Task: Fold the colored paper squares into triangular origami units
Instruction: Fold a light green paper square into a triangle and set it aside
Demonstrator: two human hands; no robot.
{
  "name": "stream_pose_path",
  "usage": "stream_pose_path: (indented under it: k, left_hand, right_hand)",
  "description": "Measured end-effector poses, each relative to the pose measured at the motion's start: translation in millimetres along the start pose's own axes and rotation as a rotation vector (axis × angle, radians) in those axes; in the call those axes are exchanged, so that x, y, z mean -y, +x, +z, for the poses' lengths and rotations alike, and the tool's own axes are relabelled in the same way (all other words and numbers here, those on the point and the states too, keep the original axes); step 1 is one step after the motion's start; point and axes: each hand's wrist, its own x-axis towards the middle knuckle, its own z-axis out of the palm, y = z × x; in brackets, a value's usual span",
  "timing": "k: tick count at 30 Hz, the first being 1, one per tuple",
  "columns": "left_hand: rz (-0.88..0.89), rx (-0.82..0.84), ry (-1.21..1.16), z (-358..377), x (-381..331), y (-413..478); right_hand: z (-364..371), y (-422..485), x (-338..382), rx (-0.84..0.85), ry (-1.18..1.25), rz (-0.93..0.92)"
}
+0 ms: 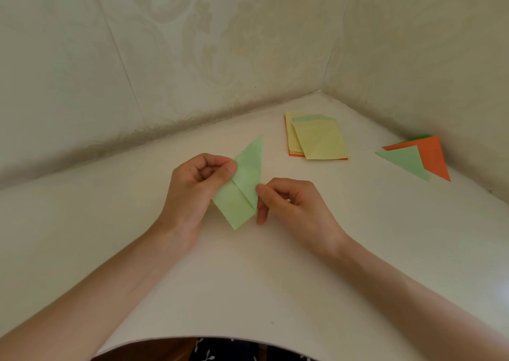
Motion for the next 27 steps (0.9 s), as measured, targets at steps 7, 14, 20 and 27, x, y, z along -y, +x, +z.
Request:
stream_pose_path:
  k: [7,14,20,27]
  left_hand:
    - [0.270,0.172,0.766,5,11,-4]
    - [0.543,0.352,1.042,0,22,-2]
    - [0.686,0.408,1.216,-1,30,-3]
    - [0.790,0.381,1.305,1,27,-4]
  right_hand:
    - [-27,15,-11,-0.175,-0.084,0.016]
    - [-25,23,-25,-0.102,-0.602,-0.002]
    - [-28,3,-28,-0.123,-0.744,-0.244]
    - [-32,-8,-28,-0.097,-0.987,-0.424]
